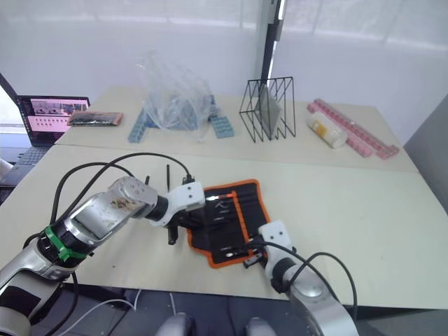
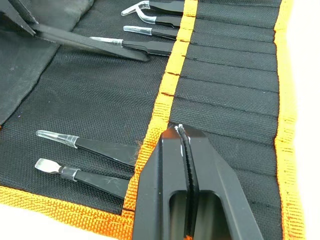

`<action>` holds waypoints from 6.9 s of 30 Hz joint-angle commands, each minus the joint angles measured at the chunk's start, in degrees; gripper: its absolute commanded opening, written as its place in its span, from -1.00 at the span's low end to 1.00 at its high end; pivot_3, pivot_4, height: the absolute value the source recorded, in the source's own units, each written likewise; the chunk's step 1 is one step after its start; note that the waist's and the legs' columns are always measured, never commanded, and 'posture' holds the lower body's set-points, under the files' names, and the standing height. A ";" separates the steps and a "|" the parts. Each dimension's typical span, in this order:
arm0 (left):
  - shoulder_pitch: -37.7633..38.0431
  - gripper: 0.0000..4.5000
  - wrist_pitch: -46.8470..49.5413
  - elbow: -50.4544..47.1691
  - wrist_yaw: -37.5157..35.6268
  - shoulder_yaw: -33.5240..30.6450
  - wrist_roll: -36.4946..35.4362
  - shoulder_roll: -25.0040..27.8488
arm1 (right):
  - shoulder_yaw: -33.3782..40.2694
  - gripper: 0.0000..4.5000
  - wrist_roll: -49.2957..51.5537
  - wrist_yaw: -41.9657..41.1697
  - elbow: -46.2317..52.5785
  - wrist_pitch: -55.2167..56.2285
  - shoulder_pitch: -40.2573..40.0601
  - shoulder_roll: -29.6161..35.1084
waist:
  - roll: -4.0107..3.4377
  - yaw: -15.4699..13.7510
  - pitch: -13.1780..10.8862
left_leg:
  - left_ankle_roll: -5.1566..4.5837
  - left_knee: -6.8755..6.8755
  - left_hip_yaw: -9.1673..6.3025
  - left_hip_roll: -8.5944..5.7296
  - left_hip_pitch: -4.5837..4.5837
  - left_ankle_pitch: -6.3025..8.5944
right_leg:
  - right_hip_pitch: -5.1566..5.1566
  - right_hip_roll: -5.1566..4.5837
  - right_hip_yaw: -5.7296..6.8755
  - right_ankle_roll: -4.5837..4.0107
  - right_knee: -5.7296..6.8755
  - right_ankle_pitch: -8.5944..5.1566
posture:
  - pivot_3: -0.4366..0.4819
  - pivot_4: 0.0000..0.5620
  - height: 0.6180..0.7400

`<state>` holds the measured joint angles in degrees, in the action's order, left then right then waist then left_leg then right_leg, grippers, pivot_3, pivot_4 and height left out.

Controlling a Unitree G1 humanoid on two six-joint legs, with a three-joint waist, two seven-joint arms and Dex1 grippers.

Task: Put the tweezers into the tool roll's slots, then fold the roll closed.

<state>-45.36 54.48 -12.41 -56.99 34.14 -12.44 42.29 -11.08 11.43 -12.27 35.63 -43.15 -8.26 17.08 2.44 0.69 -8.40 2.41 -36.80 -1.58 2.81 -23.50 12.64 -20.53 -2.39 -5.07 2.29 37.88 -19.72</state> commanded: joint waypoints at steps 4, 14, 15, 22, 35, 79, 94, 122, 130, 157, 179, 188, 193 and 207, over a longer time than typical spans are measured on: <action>-2.14 -0.99 -2.49 1.82 -0.31 2.21 4.50 -2.51 | -2.53 -1.00 -0.52 0.59 -3.81 -5.14 -3.85 0.19 | 0.00 0.02 0.00 | 0.00 0.00 0.00 0.00 0.01 0.00 | 0.00 0.01 0.00 0.00 0.03 0.00 | -0.05 -0.47 0.42; -5.39 -0.99 -4.78 6.63 -0.80 3.63 8.33 -8.34 | -2.83 -1.00 -0.23 1.19 -3.52 -5.37 -4.10 -0.40 | 0.01 -0.05 0.00 | -0.01 -0.02 -0.05 -0.06 0.00 0.00 | 0.00 0.00 -0.01 0.00 0.11 0.00 | -0.05 -0.47 0.42; -5.67 -0.99 -4.82 6.88 -0.98 3.62 8.45 -9.04 | -2.84 -1.00 -0.22 1.21 -3.52 -5.39 -4.10 -0.43 | 0.01 -0.08 0.00 | -0.01 -0.03 -0.05 -0.06 0.00 0.00 | 0.01 0.00 -0.01 0.00 0.11 0.00 | -0.05 -0.47 0.42; -6.14 -0.99 -5.44 6.91 -2.71 3.81 8.80 -11.07 | -2.81 -1.00 -0.20 1.29 -3.48 -5.55 -4.07 -0.57 | 0.00 0.04 0.01 | -0.01 -0.05 -0.11 -0.06 0.01 0.00 | 0.02 0.02 0.00 -0.01 0.18 0.01 | -0.05 -0.47 0.42; -6.05 -0.99 -10.49 7.52 -8.65 4.07 12.55 -5.31 | -2.66 -1.00 -0.13 1.24 -3.87 -5.62 -3.40 -0.68 | -0.01 0.07 0.01 | -0.01 -0.05 -0.13 -0.06 0.02 0.00 | 0.02 0.03 0.02 -0.01 0.21 0.01 | -0.05 -0.47 0.42; -8.41 -0.99 -19.17 33.40 -0.89 4.60 23.83 -25.99 | -3.07 -1.00 0.40 1.94 -0.15 -11.20 -3.80 -0.25 | -0.25 -0.53 0.36 | -0.09 -0.34 -0.34 -0.21 0.25 -0.05 | 0.48 0.02 0.03 0.01 0.31 0.00 | -0.05 -0.47 0.42; -6.00 -0.62 -18.87 27.88 -2.09 1.93 23.26 -22.32 | -2.68 -1.00 0.01 1.72 -1.51 -10.25 -4.00 0.11 | -0.52 0.38 0.72 | -0.39 -0.33 -0.32 -0.22 0.25 -0.39 | 0.47 0.04 -0.07 0.12 0.32 0.06 | -0.05 -0.47 0.42; 38.34 0.99 -13.45 -3.29 5.78 -53.13 0.76 -1.58 | -0.68 -1.00 -0.16 -2.79 -4.90 -8.76 -0.86 3.65 | -0.52 1.49 0.62 | -0.37 -0.07 -0.29 -0.06 0.33 -0.38 | 0.35 0.03 -0.09 0.06 0.31 0.08 | -0.05 -0.47 0.42; 59.65 0.99 -10.37 -19.41 17.12 -69.52 -4.33 -13.35 | -0.13 -1.00 0.02 -4.56 -5.50 -8.66 0.12 5.16 | 0.01 0.71 0.73 | -0.26 -0.06 -0.23 0.07 0.45 -0.31 | 0.47 -0.27 -0.18 -0.02 0.19 0.12 | -0.05 -0.47 0.42; 50.10 0.99 -11.45 -14.38 37.73 -54.30 -1.12 -18.47 | -1.25 -1.00 -0.42 -6.03 -6.81 -7.05 0.45 5.22 | 0.23 -0.09 0.85 | -0.21 -0.04 -0.11 -0.06 0.61 -0.27 | 0.34 -0.13 -0.21 -0.14 0.11 0.05 | -0.05 -0.47 0.42; 25.16 0.36 -24.68 22.06 43.71 -41.29 6.61 -24.26 | -0.08 -1.00 -1.99 -3.64 -11.22 7.44 -7.70 2.10 | 0.03 -1.05 1.32 | -0.12 -0.04 -0.26 -0.18 0.69 -0.22 | 0.51 -0.15 0.01 -0.06 0.11 0.03 | -0.05 -0.47 0.42; 23.88 -0.96 -28.65 26.12 42.39 -41.09 5.82 -24.37 | 1.14 -1.00 -1.46 -4.13 -12.15 9.57 -8.32 0.46 | 0.03 -1.09 1.42 | -0.11 -0.04 -0.26 -0.19 0.69 -0.22 | 0.54 -0.16 0.00 -0.04 0.10 0.02 | -0.05 -0.47 0.42; 24.53 -0.99 -29.82 24.32 41.12 -42.67 4.80 -22.99 | 1.31 -1.00 -1.43 -4.59 -12.48 10.47 -8.60 0.51 | 0.03 -1.07 1.41 | -0.11 -0.04 -0.26 -0.19 0.67 -0.22 | 0.54 -0.16 0.00 -0.04 0.10 0.02 | -0.05 -0.47 0.42; 21.87 -0.99 -19.55 -1.02 22.03 -40.84 -6.94 -9.47 | 1.16 -1.00 -1.45 -4.86 -11.95 10.77 -9.23 0.08 | 0.22 -0.45 1.15 | -0.10 -0.03 -0.30 -0.11 0.29 -0.21 | 0.45 -0.15 0.09 -0.06 0.06 0.02 | -0.05 -0.47 0.42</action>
<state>-21.24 32.43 -9.33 -31.42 -8.82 -16.27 32.14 -8.79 10.65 -17.30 29.17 -29.14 -14.18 16.73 2.66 0.24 -7.25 2.31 -36.83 -1.88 2.70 -23.21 12.44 -20.08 -2.54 -4.99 2.22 37.94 -19.70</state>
